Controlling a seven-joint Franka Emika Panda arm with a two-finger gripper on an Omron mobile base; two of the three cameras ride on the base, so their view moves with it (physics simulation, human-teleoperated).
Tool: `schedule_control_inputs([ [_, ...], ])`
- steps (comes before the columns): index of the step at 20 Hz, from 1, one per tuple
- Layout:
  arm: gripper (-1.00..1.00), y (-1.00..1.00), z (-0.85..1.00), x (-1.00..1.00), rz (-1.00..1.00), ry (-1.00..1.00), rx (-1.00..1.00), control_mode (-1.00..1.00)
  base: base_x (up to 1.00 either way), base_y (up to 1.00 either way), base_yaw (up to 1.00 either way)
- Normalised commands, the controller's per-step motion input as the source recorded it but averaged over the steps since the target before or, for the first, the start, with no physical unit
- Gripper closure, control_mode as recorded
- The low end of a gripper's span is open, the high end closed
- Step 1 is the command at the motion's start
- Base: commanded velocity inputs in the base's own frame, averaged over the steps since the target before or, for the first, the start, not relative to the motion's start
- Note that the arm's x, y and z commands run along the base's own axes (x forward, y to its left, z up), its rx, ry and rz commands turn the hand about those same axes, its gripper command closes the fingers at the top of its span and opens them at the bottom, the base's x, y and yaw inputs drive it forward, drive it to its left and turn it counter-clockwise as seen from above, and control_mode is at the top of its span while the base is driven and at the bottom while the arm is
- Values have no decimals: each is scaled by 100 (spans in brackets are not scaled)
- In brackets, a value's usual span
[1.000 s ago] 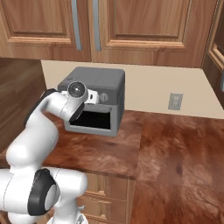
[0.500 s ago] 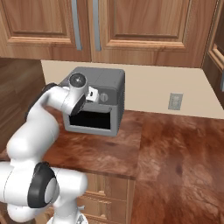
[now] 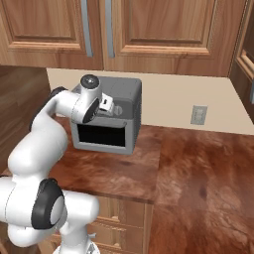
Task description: Pull the toaster oven rack outwards. Pick up the baguette from the plate and place it on the toaster oven rack. Close the toaster oven door fully and set the temperature to the lowest setting.
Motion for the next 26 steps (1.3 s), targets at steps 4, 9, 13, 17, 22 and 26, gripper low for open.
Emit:
schedule_control_inputs([
  [4,-100,-19,5,-10,-1,-10,2,-100,0,0,0],
  [9,-100,-1,4,6,-3,-2,1,-100,0,0,0],
  [13,-100,0,0,6,-8,0,6,-100,0,0,0],
  [17,-100,0,3,0,-13,0,11,-100,0,0,0],
  [22,-100,0,0,-2,-6,0,8,-100,0,0,0],
  [26,-100,1,0,0,-2,0,2,-100,0,0,0],
])
